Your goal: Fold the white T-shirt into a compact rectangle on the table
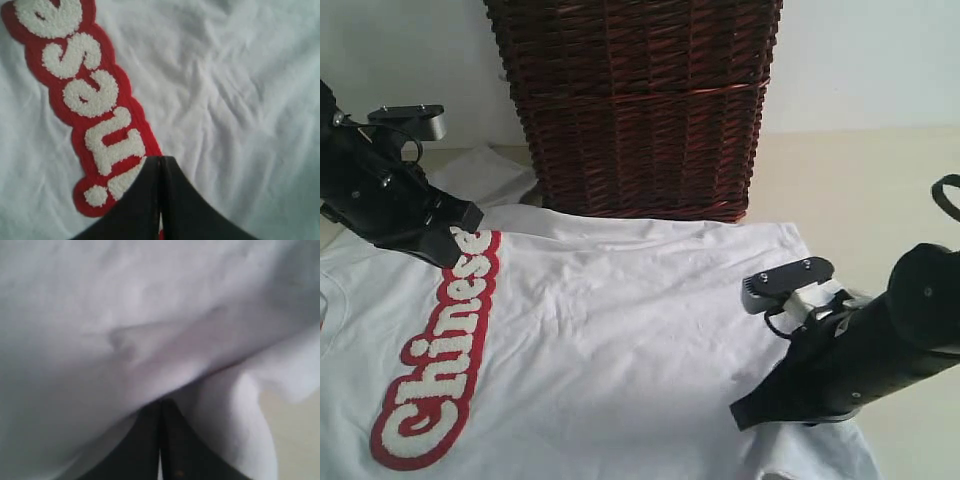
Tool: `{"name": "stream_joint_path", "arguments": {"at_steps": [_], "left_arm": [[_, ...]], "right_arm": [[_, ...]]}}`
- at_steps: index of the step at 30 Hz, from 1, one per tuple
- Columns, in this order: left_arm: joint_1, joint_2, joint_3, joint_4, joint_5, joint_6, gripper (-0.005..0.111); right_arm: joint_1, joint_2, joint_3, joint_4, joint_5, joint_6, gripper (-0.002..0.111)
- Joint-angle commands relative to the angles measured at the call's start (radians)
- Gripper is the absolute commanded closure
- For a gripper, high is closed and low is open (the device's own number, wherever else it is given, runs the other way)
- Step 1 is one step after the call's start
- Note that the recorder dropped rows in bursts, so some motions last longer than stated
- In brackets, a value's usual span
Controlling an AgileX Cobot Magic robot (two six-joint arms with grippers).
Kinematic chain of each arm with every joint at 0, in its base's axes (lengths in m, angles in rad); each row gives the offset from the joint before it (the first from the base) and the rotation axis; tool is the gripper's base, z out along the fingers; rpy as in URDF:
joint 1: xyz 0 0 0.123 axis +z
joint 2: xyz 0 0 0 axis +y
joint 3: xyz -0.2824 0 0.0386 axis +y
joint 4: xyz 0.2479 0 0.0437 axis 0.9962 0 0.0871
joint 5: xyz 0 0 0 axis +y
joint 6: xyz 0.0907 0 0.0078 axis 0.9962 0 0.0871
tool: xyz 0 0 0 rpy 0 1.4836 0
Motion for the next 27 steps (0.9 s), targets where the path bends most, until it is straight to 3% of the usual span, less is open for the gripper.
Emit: {"name": "stream_joint_path", "arguments": {"at_steps": [1,2,6,8,18,27], "left_arm": [[0.002,-0.010,0.001,-0.007,0.008,0.000,0.107],[0.002,-0.010,0.001,-0.007,0.008,0.000,0.107],[0.002,-0.010,0.001,-0.007,0.006,0.000,0.107],[0.002,-0.010,0.001,-0.007,0.006,0.000,0.107],[0.002,-0.010,0.001,-0.007,0.001,0.000,0.107],[0.002,-0.010,0.001,-0.007,0.003,0.003,0.107]], "right_arm": [[0.064,0.036,0.011,-0.010,0.164,-0.009,0.108],[0.064,0.036,0.011,-0.052,0.179,0.026,0.108],[0.064,0.034,0.009,-0.510,0.231,0.527,0.108],[0.064,0.029,0.004,-0.629,0.290,0.665,0.108],[0.064,-0.076,0.004,-0.654,0.379,0.699,0.108],[0.064,-0.251,0.004,-0.668,0.205,0.710,0.108]]}}
